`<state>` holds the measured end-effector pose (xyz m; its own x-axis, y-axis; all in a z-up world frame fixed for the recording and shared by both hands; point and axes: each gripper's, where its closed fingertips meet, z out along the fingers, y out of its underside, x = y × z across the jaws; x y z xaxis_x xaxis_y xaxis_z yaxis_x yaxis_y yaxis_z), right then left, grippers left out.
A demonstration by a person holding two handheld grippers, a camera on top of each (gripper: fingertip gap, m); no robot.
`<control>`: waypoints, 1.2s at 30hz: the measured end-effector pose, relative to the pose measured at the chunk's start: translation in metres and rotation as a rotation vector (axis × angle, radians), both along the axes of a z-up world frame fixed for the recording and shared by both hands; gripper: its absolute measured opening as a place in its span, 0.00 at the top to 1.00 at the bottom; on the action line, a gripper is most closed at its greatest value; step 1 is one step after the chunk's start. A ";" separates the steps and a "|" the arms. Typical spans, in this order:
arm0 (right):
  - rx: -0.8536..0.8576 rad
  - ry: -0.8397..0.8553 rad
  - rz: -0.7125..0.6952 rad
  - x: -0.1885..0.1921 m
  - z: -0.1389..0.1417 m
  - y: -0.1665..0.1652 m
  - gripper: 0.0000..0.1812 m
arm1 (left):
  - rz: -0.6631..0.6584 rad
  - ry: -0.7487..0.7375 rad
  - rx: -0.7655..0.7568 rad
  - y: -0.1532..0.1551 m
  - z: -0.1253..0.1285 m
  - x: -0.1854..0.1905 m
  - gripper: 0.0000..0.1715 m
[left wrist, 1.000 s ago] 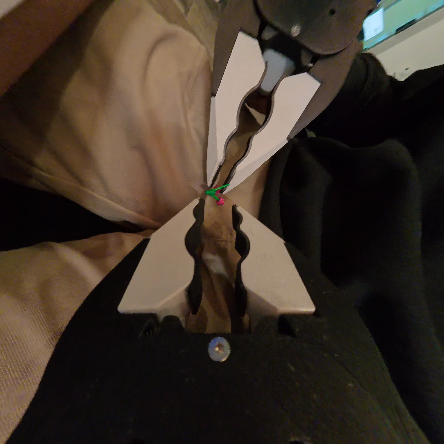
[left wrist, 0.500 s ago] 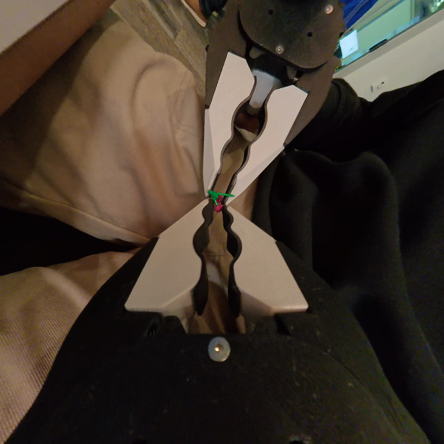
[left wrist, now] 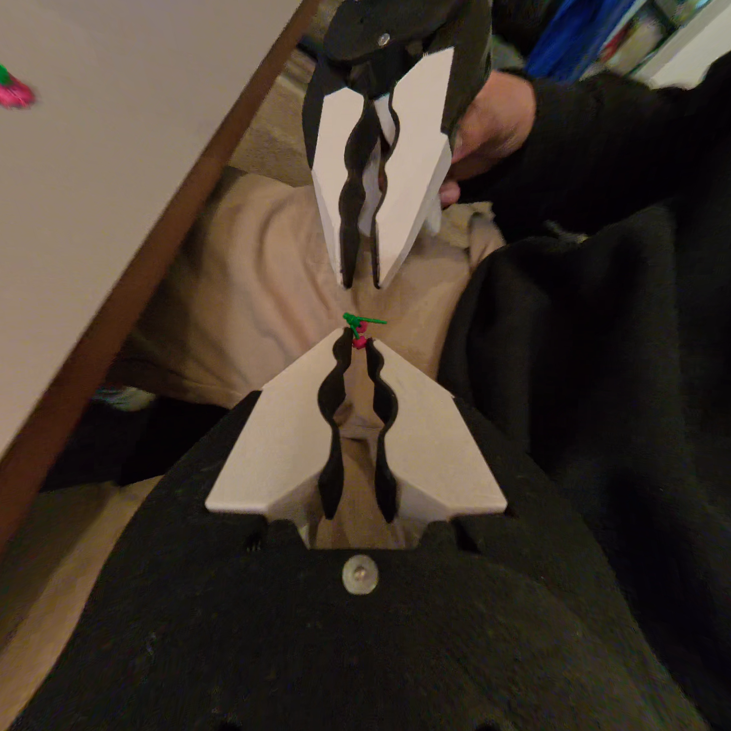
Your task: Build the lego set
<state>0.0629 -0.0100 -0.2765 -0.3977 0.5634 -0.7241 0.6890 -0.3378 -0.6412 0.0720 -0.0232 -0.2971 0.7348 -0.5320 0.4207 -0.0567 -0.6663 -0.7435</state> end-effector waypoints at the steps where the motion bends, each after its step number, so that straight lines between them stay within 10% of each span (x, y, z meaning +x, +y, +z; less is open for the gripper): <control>1: 0.001 -0.018 -0.003 -0.002 -0.002 0.000 0.93 | 0.009 0.057 0.023 0.001 -0.001 -0.002 0.97; 10: -0.044 -0.086 0.040 -0.003 -0.010 -0.009 0.94 | -0.009 0.285 0.131 0.004 -0.001 0.002 0.97; 25: 0.021 0.027 -0.051 -0.014 0.015 0.014 0.99 | 0.170 0.256 0.230 0.016 0.023 -0.033 0.88; 32: 0.700 0.256 -0.598 -0.059 0.061 0.141 0.99 | 0.249 0.047 0.250 0.014 0.042 -0.054 0.88; 36: 0.934 0.254 -0.596 -0.086 0.040 0.150 0.99 | 0.256 0.007 0.242 0.014 0.042 -0.055 0.88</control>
